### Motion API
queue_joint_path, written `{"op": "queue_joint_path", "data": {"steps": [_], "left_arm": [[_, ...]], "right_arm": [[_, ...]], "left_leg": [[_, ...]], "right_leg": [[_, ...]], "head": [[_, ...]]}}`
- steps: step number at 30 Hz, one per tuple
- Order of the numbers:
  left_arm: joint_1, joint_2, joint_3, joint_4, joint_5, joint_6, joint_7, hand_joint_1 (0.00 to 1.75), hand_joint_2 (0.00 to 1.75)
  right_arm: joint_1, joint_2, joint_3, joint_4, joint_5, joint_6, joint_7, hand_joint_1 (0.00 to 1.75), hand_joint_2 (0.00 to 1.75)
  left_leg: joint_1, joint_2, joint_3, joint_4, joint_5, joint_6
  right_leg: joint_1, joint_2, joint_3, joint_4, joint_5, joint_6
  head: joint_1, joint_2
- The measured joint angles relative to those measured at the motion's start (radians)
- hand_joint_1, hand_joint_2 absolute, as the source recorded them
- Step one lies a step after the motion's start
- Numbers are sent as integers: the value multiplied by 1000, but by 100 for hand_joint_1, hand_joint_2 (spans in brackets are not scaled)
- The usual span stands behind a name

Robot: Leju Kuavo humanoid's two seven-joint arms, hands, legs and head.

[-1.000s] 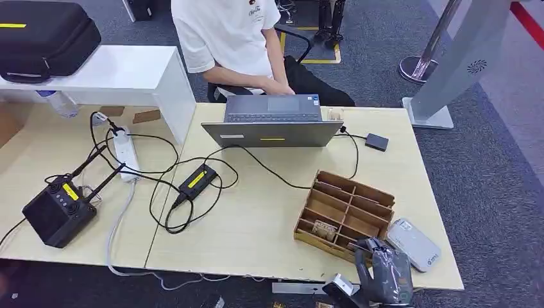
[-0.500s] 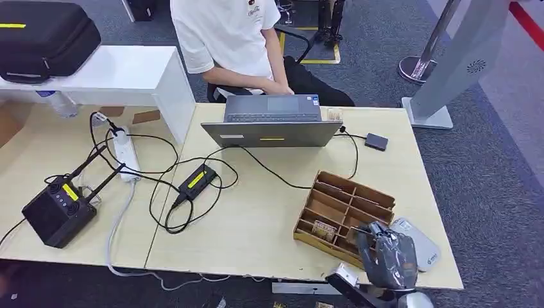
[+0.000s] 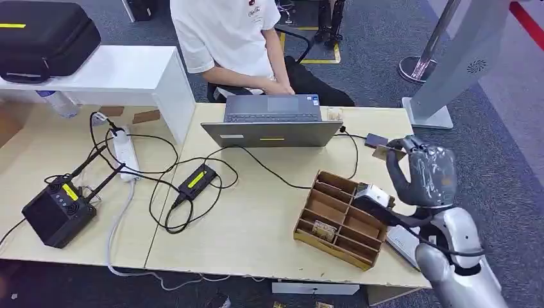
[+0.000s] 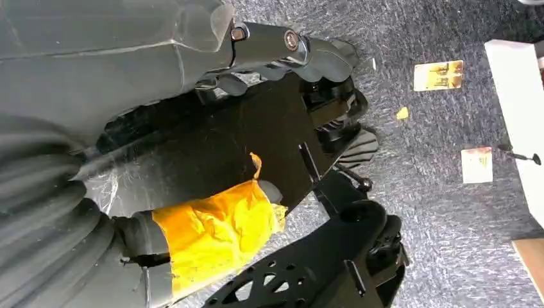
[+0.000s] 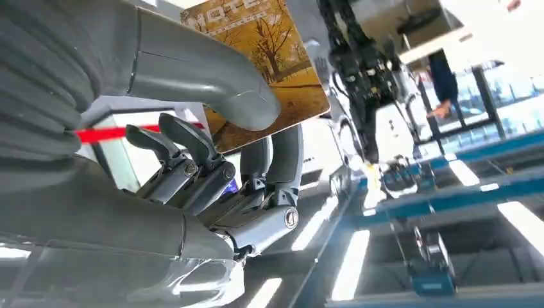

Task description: Pass the card to the sensor for recognition and then transmit it.

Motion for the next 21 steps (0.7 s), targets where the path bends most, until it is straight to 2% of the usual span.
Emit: {"op": "queue_joint_path", "data": {"steps": [6, 10, 15, 21], "left_arm": [[-12, 1, -16, 0, -25, -14, 19, 0, 175], [-27, 0, -39, 0, -50, -29, 38, 0, 175], [-49, -5, -71, 0, -83, -52, 62, 0, 175], [-73, -11, -109, 0, -117, -69, 81, 0, 175]], "right_arm": [[-236, -10, 41, 78, -29, 81, 18, 175, 175], [-431, 8, 116, 231, 33, 112, 50, 175, 175], [-628, 89, 222, 495, 142, 101, 76, 175, 175], [-768, 211, 321, 755, 232, 84, 100, 175, 175]], "left_leg": [[0, 0, 0, 0, 0, 0], [0, 0, 0, 0, 1, 0], [1, 0, 0, 0, 2, 0], [1, 0, -1, 0, 2, 0]], "right_leg": [[0, 0, 0, 1, 1, 0], [0, 0, 0, 1, 1, -1], [0, 0, 0, 2, 1, 0], [1, 1, -1, 2, 1, 0]], "head": [[0, 0], [0, 0], [0, 0], [0, 0]]}}
